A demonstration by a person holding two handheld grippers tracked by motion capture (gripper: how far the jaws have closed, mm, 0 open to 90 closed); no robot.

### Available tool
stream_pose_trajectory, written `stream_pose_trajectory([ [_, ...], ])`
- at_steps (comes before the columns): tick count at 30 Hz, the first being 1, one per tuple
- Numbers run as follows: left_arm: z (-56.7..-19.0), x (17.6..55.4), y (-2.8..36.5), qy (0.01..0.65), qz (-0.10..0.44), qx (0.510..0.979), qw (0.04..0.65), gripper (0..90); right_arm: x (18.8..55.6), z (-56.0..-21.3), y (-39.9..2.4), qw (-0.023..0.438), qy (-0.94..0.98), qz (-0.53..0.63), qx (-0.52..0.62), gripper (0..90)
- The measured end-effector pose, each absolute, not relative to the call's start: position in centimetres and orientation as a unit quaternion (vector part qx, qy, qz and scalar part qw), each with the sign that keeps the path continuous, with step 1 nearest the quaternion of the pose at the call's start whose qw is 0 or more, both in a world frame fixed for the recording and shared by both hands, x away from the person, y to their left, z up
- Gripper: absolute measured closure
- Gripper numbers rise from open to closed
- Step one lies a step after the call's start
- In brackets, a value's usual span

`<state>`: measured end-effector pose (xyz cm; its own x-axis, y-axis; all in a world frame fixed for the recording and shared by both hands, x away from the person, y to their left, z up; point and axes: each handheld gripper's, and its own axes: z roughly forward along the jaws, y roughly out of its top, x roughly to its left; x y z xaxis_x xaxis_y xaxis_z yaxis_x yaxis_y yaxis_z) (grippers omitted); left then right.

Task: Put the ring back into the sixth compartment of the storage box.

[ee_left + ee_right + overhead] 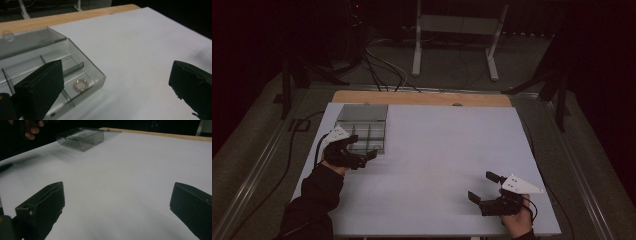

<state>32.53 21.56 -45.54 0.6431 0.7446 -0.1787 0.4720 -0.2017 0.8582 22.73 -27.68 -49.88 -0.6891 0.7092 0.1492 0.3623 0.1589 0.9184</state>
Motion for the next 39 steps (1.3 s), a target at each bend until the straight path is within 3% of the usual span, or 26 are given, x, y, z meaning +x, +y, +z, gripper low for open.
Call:
stream_pose_trajectory([
  [6, -46.7, 31.5, 22.4, 0.399, 0.122, 0.753, 0.509, 1.0, 22.7, -49.9, -27.8, 0.162, 0.743, 0.540, 0.362, 0.0],
  [22, -49.5, 27.8, 21.3, 0.348, 0.137, 0.800, 0.469, 0.9, 22.7, -49.9, -27.8, 0.160, 0.742, 0.541, 0.362, 0.0],
  [39, -50.9, 24.6, 22.2, 0.345, 0.112, 0.798, 0.481, 1.0, 22.7, -50.0, -27.8, 0.157, 0.742, 0.540, 0.364, 0.0],
])
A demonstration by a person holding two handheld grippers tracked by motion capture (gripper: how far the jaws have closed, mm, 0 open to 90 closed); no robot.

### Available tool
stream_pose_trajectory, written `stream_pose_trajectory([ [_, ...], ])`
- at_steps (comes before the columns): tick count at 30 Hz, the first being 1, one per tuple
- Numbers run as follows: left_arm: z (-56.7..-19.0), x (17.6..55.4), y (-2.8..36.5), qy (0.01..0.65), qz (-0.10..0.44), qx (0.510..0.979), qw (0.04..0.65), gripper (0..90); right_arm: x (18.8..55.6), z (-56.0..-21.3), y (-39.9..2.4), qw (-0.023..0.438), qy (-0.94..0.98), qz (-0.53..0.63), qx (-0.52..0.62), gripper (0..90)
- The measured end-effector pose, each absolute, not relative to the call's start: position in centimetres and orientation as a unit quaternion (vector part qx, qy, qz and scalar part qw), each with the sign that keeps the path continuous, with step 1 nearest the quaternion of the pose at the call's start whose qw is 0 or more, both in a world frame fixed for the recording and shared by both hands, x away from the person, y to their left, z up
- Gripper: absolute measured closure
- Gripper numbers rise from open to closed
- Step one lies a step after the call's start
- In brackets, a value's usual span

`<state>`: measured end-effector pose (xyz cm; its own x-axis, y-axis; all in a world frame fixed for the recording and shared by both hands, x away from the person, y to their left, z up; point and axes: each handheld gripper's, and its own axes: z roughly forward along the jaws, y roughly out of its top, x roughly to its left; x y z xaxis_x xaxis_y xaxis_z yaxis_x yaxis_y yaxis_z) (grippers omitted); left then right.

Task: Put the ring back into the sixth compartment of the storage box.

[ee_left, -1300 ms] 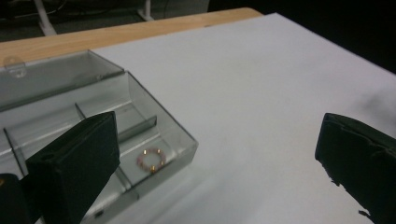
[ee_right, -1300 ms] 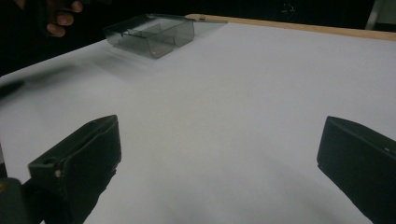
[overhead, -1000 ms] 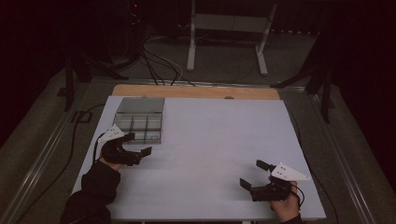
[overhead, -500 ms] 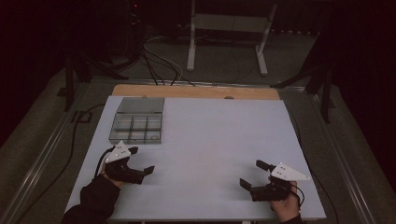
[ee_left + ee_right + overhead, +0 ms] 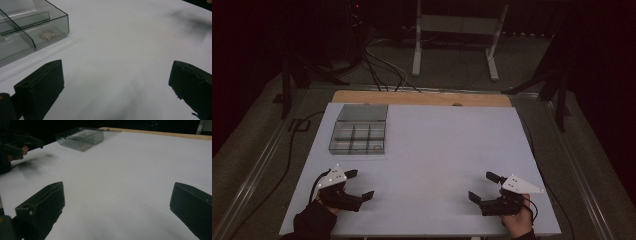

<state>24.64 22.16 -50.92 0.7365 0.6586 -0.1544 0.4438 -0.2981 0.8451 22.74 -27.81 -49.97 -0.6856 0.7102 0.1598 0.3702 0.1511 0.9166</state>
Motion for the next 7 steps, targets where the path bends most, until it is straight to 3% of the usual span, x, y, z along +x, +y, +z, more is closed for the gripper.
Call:
stream_pose_trajectory([
  [7, -50.99, 24.56, 21.69, 0.330, 0.117, 0.804, 0.480, 1.0, 22.79, -50.01, -27.77, 0.157, 0.743, 0.539, 0.364, 0.0],
])
